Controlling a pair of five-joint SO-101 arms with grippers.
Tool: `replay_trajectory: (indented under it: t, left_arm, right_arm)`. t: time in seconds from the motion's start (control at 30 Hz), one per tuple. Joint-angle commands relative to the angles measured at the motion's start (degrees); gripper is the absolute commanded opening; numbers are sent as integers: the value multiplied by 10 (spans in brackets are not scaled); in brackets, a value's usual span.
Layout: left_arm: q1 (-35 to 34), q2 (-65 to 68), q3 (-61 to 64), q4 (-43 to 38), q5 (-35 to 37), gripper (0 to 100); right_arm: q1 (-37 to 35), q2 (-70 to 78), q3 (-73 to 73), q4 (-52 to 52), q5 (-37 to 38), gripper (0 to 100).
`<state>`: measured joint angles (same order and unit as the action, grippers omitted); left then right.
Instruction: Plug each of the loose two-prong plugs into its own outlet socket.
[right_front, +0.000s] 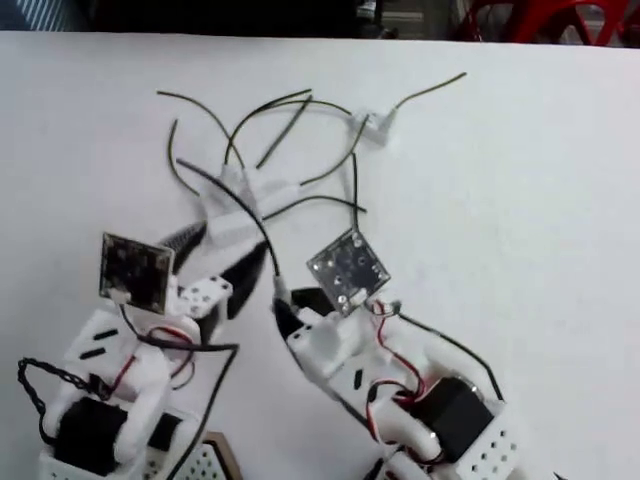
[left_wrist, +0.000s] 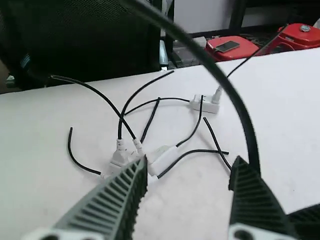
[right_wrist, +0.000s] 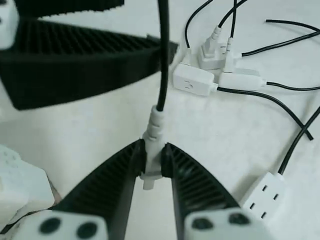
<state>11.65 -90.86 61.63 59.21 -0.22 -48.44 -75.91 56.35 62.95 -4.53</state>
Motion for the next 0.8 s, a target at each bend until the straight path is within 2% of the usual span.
replay_trajectory:
  t: [0.0,0.2,0.37,0.77]
  left_arm:
    - [32,-5,-2,25,4,267]
    - [75,-7,-2,60,-77,267]
    - [99,-7,-2,75,-79,267]
    - [99,-7,22,72,-80,267]
  right_arm:
    - [-15,-13,-4,-16,-23,16]
    - [-23,-9,-2,-29,-27,16]
    - [-23,-9,-2,-32,-28,16]
    - [-22,-9,-2,-58,-30,18]
